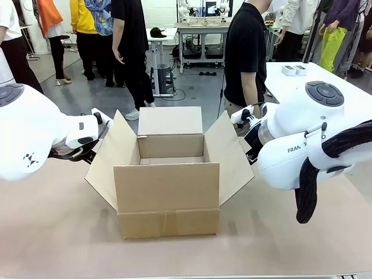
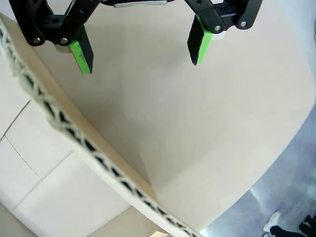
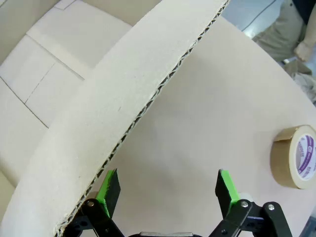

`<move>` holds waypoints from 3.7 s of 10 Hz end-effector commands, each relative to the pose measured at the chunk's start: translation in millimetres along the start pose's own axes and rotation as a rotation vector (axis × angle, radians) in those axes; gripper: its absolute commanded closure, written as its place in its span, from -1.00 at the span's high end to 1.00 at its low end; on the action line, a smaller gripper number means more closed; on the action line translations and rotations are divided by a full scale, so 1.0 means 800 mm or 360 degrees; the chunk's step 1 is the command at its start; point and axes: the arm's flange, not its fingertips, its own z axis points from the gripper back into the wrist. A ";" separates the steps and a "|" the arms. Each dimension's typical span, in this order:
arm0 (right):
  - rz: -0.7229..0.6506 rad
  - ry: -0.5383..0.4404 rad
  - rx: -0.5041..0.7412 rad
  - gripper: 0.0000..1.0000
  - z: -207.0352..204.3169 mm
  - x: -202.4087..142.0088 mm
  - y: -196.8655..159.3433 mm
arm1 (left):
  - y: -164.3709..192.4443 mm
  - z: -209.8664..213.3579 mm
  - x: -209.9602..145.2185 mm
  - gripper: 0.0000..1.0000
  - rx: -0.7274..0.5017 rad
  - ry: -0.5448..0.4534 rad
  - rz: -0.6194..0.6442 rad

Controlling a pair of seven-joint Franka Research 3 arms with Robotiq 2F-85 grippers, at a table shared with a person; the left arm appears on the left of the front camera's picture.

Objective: Wrap the clocks to prevent damage.
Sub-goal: Open the side flaps of the Package Box.

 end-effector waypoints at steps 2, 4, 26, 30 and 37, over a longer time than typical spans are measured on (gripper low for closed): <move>0.0000 0.0000 0.0000 1.00 0.000 0.000 0.000 | 0.000 0.000 0.000 1.00 0.0000 0.0000 0.0000; -0.0001 0.0005 -0.0068 1.00 0.064 0.020 -0.023 | 0.025 0.072 0.043 1.00 0.0069 -0.0007 -0.0069; 0.0155 -0.0457 0.0931 1.00 0.317 -0.083 -0.203 | 0.195 0.352 -0.033 1.00 -0.1051 -0.0528 -0.0562; 0.0301 -0.0540 0.0930 1.00 0.356 -0.121 -0.182 | 0.207 0.359 -0.076 1.00 -0.1085 -0.0661 -0.0737; 0.0280 -0.0526 0.0906 1.00 0.371 -0.121 -0.186 | 0.209 0.360 -0.081 1.00 -0.1071 -0.0659 -0.0751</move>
